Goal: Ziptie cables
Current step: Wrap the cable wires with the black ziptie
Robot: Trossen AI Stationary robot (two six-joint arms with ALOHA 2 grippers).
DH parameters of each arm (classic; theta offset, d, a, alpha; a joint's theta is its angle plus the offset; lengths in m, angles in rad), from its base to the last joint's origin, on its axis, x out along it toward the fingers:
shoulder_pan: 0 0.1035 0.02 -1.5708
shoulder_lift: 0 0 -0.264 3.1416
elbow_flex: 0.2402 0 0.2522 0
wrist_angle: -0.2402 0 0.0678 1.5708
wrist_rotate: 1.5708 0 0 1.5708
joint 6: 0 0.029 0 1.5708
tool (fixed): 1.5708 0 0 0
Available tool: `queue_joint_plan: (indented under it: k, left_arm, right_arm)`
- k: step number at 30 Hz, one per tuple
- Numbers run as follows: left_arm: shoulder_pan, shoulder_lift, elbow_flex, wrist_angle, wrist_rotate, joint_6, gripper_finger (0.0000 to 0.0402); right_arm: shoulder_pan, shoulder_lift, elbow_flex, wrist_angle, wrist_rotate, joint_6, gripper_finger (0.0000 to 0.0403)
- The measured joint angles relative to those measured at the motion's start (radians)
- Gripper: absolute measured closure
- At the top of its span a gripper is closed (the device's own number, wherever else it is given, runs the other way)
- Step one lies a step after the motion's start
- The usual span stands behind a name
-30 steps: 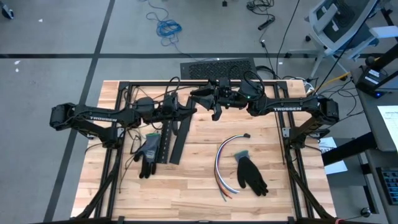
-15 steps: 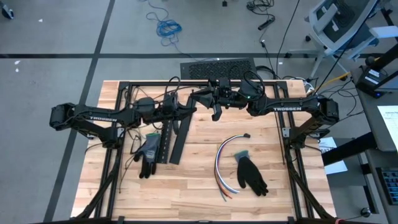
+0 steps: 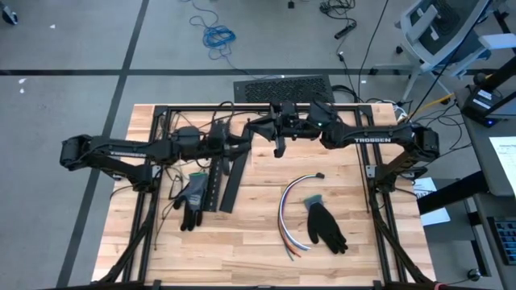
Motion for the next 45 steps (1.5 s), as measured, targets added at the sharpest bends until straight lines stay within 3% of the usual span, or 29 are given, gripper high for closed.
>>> queue_joint_plan:
  k: [4, 8, 13, 18, 24, 28, 31, 34, 41, 45]
  left_arm:
    - [0.000, -0.120, -0.001, -0.180, -0.008, 0.017, 0.0228]
    - [0.000, -0.249, -0.001, -0.248, -0.050, 0.049, 0.0224]
    - [0.000, -0.328, -0.001, -0.390, -0.121, 0.079, 0.0224]
    - [-0.014, -0.339, -0.001, -0.582, -0.141, 0.144, 0.0223]
    - [-0.113, -0.302, -0.001, -0.656, -0.352, 0.384, 0.0223]
    - [-0.202, -0.283, -0.001, -0.605, -0.472, 0.705, 0.0223]
    - [-0.265, -0.266, -0.001, -0.583, -0.563, 1.022, 0.0223]
    - [-0.297, -0.242, -0.001, -0.566, -0.586, 1.314, 0.0223]
    - [-0.326, -0.161, 0.000, -0.444, -0.555, 1.499, 0.0223]
    - [-0.354, -0.131, 0.000, -0.391, -0.540, 1.513, 0.0223]
  right_arm:
    - [-0.044, 0.000, 0.000, -0.151, -0.021, -0.063, 0.0403]
    - [-0.098, -0.004, 0.000, -0.269, -0.024, -0.109, 0.0403]
    - [-0.135, -0.026, 0.000, -0.311, -0.072, -0.115, 0.0403]
    - [-0.133, -0.034, 0.000, -0.286, 0.063, -0.111, 0.0403]
    - [-0.134, -0.013, 0.000, -0.152, 0.263, 0.136, 0.0403]
    - [-0.134, -0.013, 0.000, -0.234, 0.411, 0.410, 0.0403]
    - [-0.129, -0.002, 0.000, -0.263, 0.462, 0.598, 0.0403]
    - [-0.121, 0.012, 0.000, -0.268, 0.432, 0.769, 0.0403]
    - [-0.082, 0.109, 0.000, -0.083, 0.252, 1.000, 0.0403]
    - [-0.053, 0.167, 0.000, -0.011, 0.173, 1.079, 0.0403]
